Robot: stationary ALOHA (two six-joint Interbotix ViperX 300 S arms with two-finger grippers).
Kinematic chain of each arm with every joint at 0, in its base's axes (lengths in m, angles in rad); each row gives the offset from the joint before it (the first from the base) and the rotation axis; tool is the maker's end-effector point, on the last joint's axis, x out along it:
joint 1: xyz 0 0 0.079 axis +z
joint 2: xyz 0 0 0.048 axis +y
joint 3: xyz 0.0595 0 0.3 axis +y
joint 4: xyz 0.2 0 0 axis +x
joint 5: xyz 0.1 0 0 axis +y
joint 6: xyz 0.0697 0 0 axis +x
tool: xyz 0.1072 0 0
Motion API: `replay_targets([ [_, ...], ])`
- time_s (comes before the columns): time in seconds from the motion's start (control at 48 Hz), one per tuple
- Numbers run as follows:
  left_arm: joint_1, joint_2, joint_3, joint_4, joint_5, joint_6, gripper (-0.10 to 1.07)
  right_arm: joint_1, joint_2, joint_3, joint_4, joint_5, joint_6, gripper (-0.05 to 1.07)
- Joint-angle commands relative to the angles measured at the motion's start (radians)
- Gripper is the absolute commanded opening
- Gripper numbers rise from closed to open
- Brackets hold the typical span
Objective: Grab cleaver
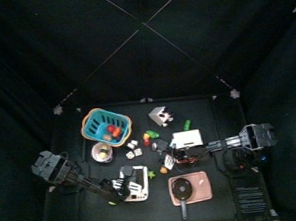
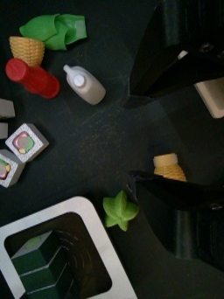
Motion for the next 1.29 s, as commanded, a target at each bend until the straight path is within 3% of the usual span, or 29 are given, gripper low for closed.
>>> replay_targets([
  [0.0,-0.002,-0.057,0.0,0.029,0.015,0.003,0.91,-0.002,-0.048,-0.017,-0.002,-0.005,-0.002,0.91],
  [0.167,0.003,-0.158,0.054,0.146,0.015,0.008,0.91,-0.002,-0.078,-0.018,-0.006,-0.005,-0.002,0.91],
  [0.292,0.015,-0.258,0.12,0.288,-0.029,0.017,0.9,-0.002,-0.104,-0.02,-0.011,-0.006,-0.002,0.91],
  [0.396,0.034,-0.344,0.198,0.416,-0.123,0.034,0.9,-0.002,-0.12,-0.02,-0.015,-0.005,-0.002,0.91],
  [0.542,0.092,-0.446,0.298,0.522,-0.298,0.041,0.9,-0.02,-0.149,-0.023,-0.017,-0.003,0.0,0.91],
  [0.729,0.229,-0.569,0.428,0.701,-0.517,0.071,0.9,-0.058,-0.204,-0.034,-0.012,0.003,0.0,0.91],
  [0.958,0.422,-0.658,0.499,0.953,-0.727,0.14,0.9,-0.095,-0.247,-0.061,0.003,0.003,0.002,0.91],
  [1.083,0.512,-0.672,0.499,1.063,-0.79,0.179,0.9,-0.121,-0.249,-0.095,-0.011,0.003,0.0,0.91],
  [1.271,0.614,-0.672,0.489,1.166,-0.792,0.218,0.9,-0.183,-0.244,-0.152,-0.035,0.072,0.002,0.91],
])
